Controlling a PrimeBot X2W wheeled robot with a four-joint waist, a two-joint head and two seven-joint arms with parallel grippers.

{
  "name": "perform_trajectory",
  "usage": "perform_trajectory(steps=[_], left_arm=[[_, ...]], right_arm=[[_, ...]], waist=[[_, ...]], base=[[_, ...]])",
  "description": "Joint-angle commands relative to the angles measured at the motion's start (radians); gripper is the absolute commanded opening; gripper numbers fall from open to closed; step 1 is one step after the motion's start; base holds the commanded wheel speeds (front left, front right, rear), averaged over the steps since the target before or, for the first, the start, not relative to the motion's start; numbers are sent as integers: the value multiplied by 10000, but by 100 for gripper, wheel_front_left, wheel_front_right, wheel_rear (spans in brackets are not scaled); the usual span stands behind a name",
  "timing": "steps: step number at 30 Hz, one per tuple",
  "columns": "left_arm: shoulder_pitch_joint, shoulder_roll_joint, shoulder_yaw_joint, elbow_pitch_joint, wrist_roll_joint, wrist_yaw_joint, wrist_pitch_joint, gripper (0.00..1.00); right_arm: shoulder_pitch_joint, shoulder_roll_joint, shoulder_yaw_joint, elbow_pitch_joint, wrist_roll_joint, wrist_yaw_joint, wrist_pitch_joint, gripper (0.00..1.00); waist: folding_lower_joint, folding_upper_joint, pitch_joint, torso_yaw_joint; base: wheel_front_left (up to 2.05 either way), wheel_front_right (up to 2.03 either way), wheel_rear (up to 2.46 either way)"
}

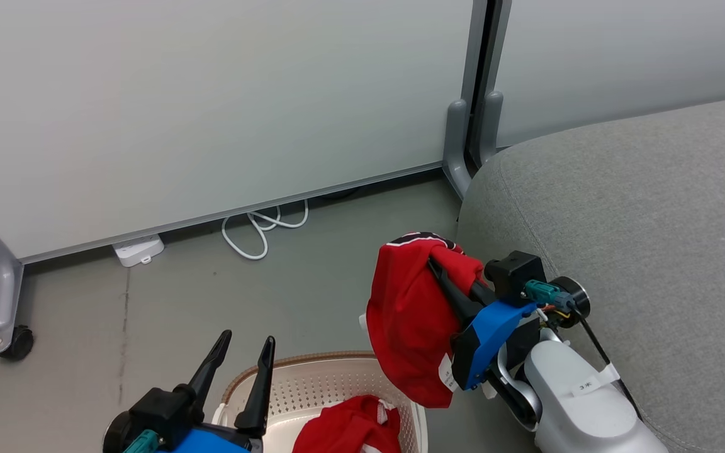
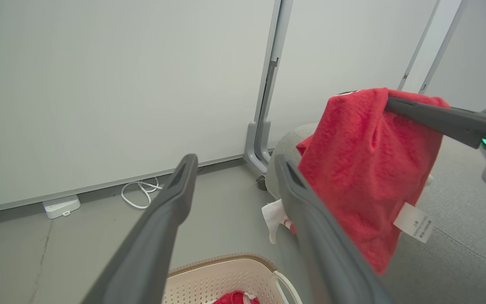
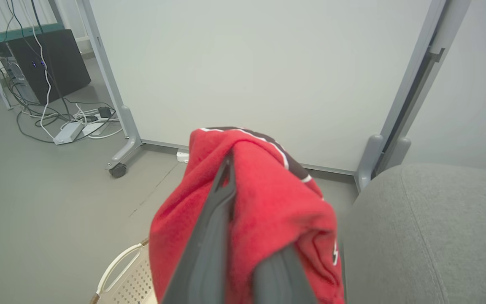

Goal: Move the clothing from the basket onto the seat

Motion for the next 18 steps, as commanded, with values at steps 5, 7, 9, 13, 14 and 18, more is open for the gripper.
perform_trajectory(steps=[5, 7, 9, 13, 14, 18], left_arm=[[115, 110, 26, -138, -63, -77, -50, 100], [114, 120, 31, -165, -70, -77, -50, 100], [116, 124, 60, -236, -73, -77, -50, 100], [66, 120, 68, -364, -18, -78, -51, 100], [33, 125, 57, -380, -29, -78, -51, 100], [-92, 114, -12, -431, -31, -77, -51, 100]], right_arm=[[70, -29, -39, -225, -78, 4, 46, 0], [69, -29, -47, -265, -97, 4, 57, 0], [41, -29, -25, -332, -97, 4, 55, 0], [62, -29, -74, -421, -197, 4, 105, 0], [74, -29, -94, -443, -190, 4, 120, 0], [180, -27, -184, -553, -298, 4, 142, 0]], waist=[[0, 0, 168, -577], [0, 0, 211, -716], [0, 0, 293, -1038], [0, 0, 420, -1685], [0, 0, 447, -1848], [0, 0, 520, -2479]], base=[[0, 0, 0], [0, 0, 0], [0, 0, 0], [0, 0, 0], [0, 0, 0], [0, 0, 0]])
